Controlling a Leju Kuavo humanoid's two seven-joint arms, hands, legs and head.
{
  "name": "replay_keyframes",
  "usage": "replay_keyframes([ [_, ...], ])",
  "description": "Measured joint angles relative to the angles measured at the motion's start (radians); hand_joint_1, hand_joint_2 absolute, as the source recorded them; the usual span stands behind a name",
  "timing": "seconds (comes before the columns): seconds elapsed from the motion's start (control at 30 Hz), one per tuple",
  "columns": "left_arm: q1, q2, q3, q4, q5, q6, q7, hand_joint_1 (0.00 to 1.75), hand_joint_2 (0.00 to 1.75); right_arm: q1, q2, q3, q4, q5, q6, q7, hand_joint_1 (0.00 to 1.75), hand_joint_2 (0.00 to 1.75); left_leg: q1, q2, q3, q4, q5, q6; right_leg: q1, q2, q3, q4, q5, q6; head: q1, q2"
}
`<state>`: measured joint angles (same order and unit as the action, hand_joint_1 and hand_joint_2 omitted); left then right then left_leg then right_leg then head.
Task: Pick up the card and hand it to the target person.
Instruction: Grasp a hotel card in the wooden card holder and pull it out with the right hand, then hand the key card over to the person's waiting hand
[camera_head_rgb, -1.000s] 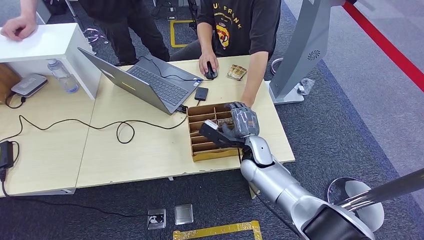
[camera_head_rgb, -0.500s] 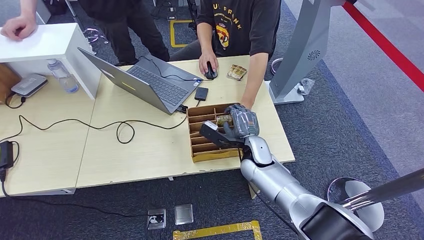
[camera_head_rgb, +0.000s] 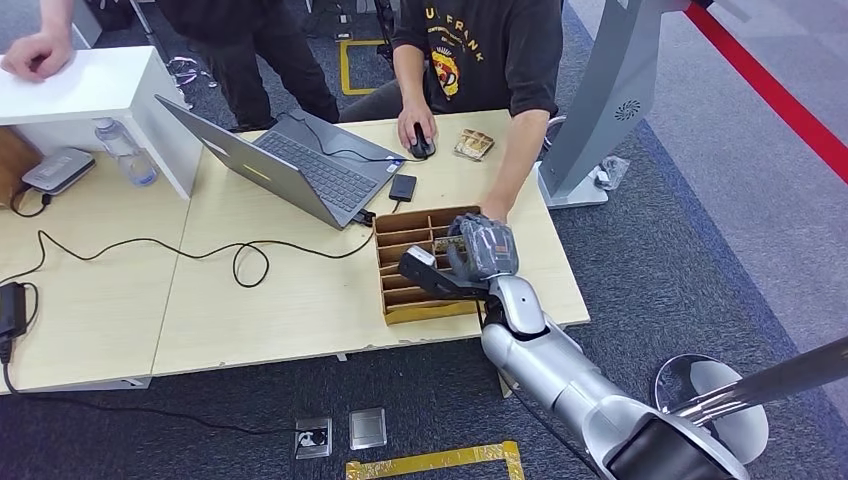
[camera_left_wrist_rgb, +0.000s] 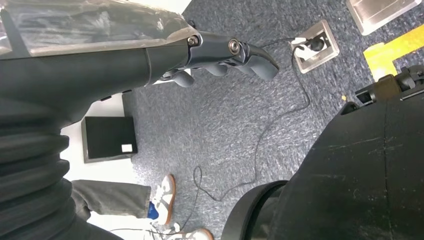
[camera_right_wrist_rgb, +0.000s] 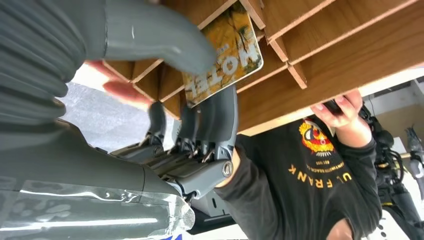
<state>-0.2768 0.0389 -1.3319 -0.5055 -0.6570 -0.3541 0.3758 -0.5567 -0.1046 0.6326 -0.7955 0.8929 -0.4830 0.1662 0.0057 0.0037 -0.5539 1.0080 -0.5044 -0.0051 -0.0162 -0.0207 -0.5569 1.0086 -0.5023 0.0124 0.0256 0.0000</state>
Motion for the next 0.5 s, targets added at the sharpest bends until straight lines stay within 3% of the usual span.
replay_keyframes([
  [0.5,-0.009,0.000,-0.008,0.004,-0.011,0.014,-0.006,0.00,1.75,0.055,-0.045,-0.019,-0.171,0.019,-0.010,0.017,1.75,1.75,0.000,0.000,0.000,0.000,0.000,0.000,0.000,0.000,0.000,0.000,0.000,0.000,0.000,0.000],
])
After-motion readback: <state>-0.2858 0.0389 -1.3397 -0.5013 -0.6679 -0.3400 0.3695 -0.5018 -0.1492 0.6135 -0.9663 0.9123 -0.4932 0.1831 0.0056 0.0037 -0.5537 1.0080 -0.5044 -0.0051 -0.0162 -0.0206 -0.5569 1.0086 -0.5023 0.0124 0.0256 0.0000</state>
